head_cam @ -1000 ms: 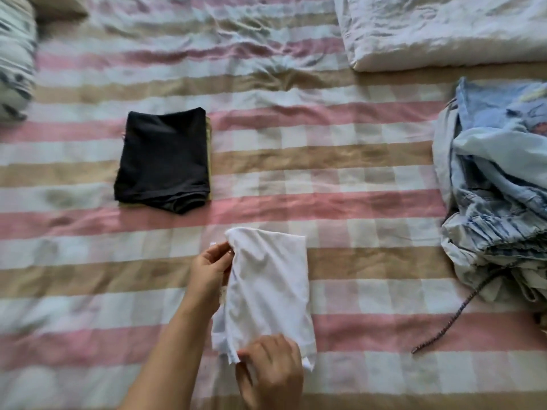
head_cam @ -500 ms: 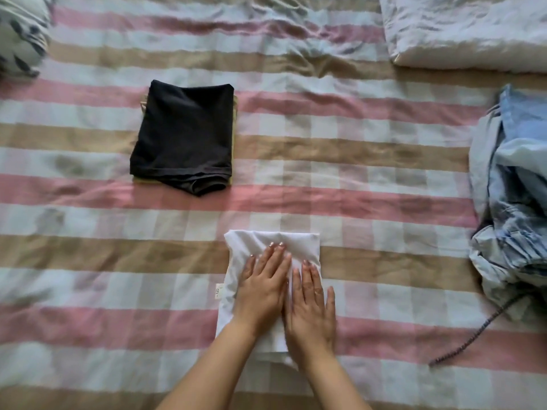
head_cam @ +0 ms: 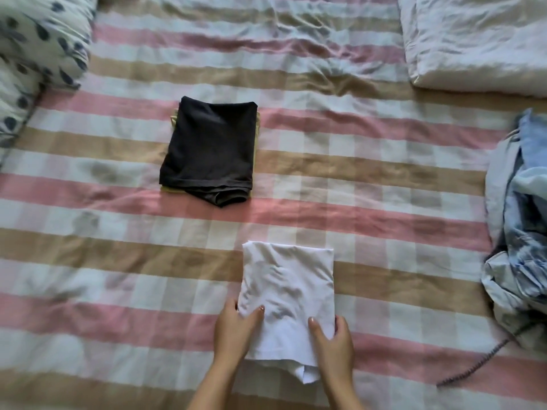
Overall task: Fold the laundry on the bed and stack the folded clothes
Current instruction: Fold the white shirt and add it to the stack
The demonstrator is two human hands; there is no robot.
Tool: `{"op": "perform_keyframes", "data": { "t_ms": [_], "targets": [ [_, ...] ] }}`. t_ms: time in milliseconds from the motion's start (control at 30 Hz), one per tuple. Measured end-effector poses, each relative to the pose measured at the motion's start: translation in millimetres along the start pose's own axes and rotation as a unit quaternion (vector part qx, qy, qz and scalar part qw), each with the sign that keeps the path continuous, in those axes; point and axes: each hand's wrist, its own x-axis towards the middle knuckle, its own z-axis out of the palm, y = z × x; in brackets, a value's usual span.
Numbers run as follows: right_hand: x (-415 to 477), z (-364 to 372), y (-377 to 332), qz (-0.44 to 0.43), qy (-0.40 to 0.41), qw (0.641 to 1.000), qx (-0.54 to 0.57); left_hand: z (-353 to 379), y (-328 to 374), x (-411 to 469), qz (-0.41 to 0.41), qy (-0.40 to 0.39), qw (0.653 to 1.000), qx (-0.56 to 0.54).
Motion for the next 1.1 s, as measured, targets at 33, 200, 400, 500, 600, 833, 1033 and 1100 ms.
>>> {"op": "perform_keyframes", "data": {
  "t_ms": [33,200,400,500,600,833,1033,1100],
  "targets": [
    [-2,-2,-3,0.004,-0.009,1.0,0.017,-3,5,-2,-0.009,-0.035,0.999,-0.031],
    [-16,-11,-60,-0.05,-0.01,0.995,0.082,-42,46,-17,0.023,-0.103,0.98,-0.166],
    [5,33,-199,-0.188,-0.072,0.971,0.127,-119,143,39,0.152,-0.034,0.961,-0.228],
    [42,81,-264,-0.225,-0.096,0.959,0.142,-151,192,101,0.209,-0.011,0.952,-0.225],
    [89,131,-297,-0.206,-0.114,0.959,0.156,-168,220,168,0.22,0.013,0.955,-0.198],
    [144,189,-252,-0.102,-0.101,0.988,0.06,-149,187,253,0.143,0.11,0.984,0.004],
    [123,182,-231,-0.084,-0.063,0.994,-0.031,-143,160,242,0.145,0.23,0.935,0.229],
    [120,179,-228,-0.077,-0.059,0.992,-0.081,-143,149,238,0.133,0.237,0.928,0.255]
  ]
}}
